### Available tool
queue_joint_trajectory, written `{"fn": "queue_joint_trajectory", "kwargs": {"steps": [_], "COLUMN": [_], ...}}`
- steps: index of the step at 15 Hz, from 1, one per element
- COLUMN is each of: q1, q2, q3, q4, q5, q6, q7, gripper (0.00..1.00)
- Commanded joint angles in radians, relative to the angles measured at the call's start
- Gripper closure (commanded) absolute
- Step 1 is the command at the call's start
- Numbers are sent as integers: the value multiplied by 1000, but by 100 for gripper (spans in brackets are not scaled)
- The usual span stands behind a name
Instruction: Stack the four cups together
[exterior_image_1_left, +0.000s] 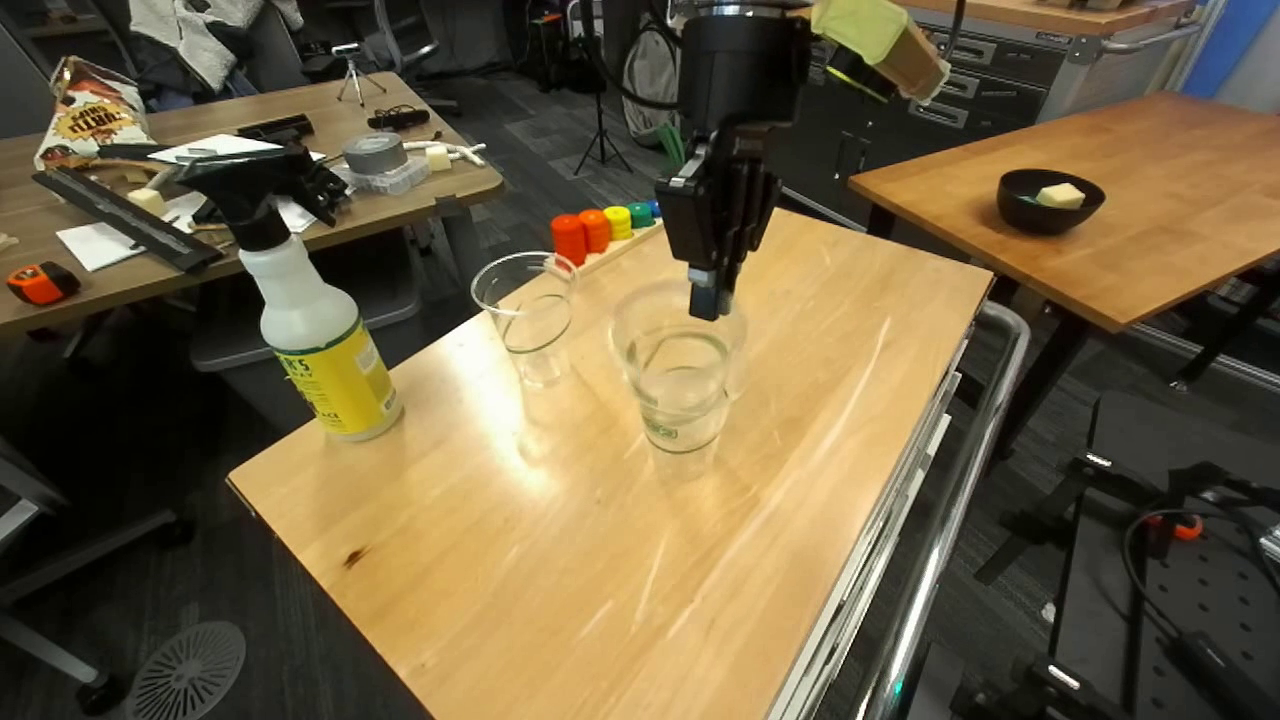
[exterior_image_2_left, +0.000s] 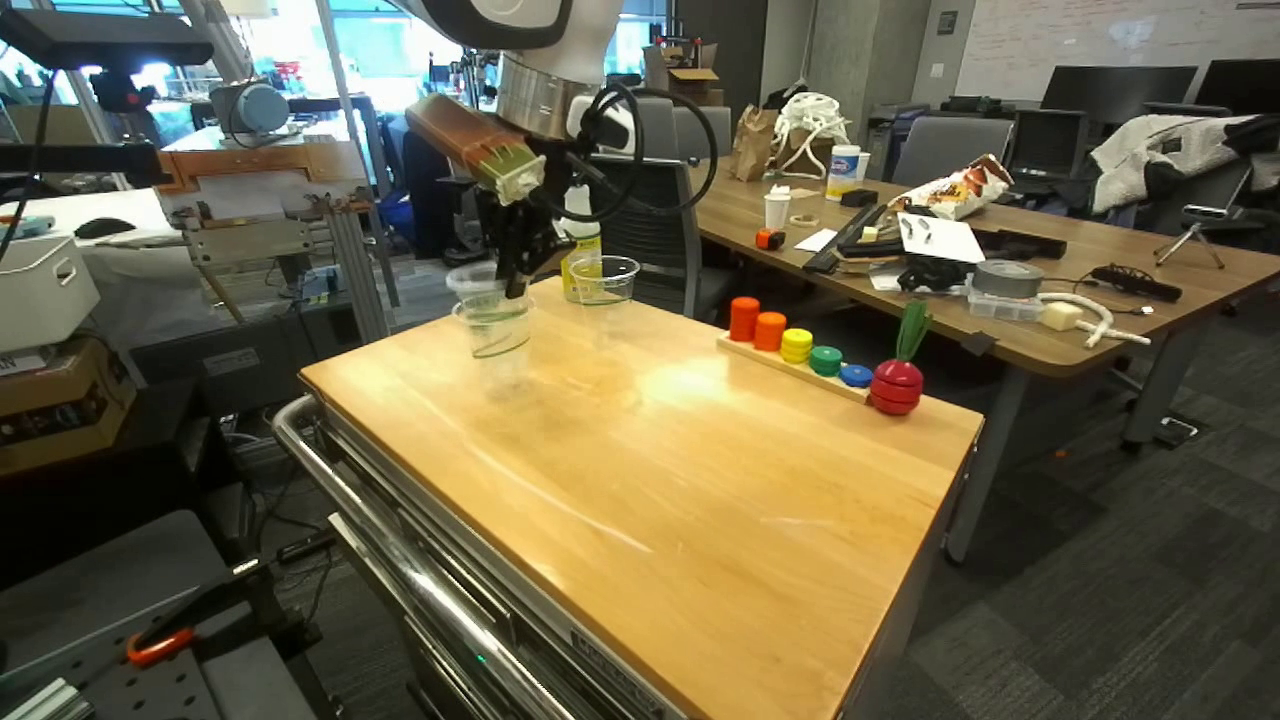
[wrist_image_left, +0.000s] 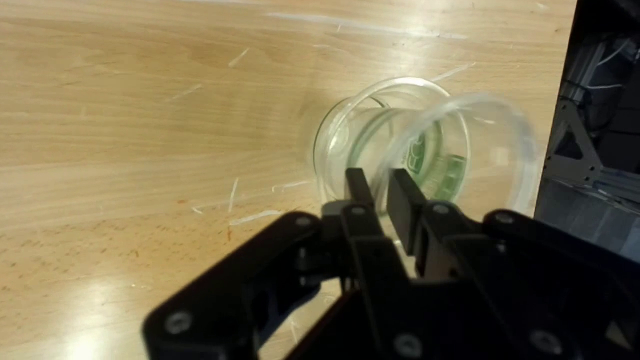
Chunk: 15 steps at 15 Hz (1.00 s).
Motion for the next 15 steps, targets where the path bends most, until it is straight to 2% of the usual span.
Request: {"fn": "queue_joint_trajectory", "kwargs": {"steps": [1, 6, 8, 15], "q1": [-2, -5, -3, 3], "q2": [-17, -50, -42, 24], "q3": [10, 4, 5, 9], "q4": [10, -24, -26, -25], "q5": [10, -13, -23, -83], "q6": [10, 45, 51, 73], "q7": [-6, -14, -8, 8], "gripper": [49, 11, 0, 0]}}
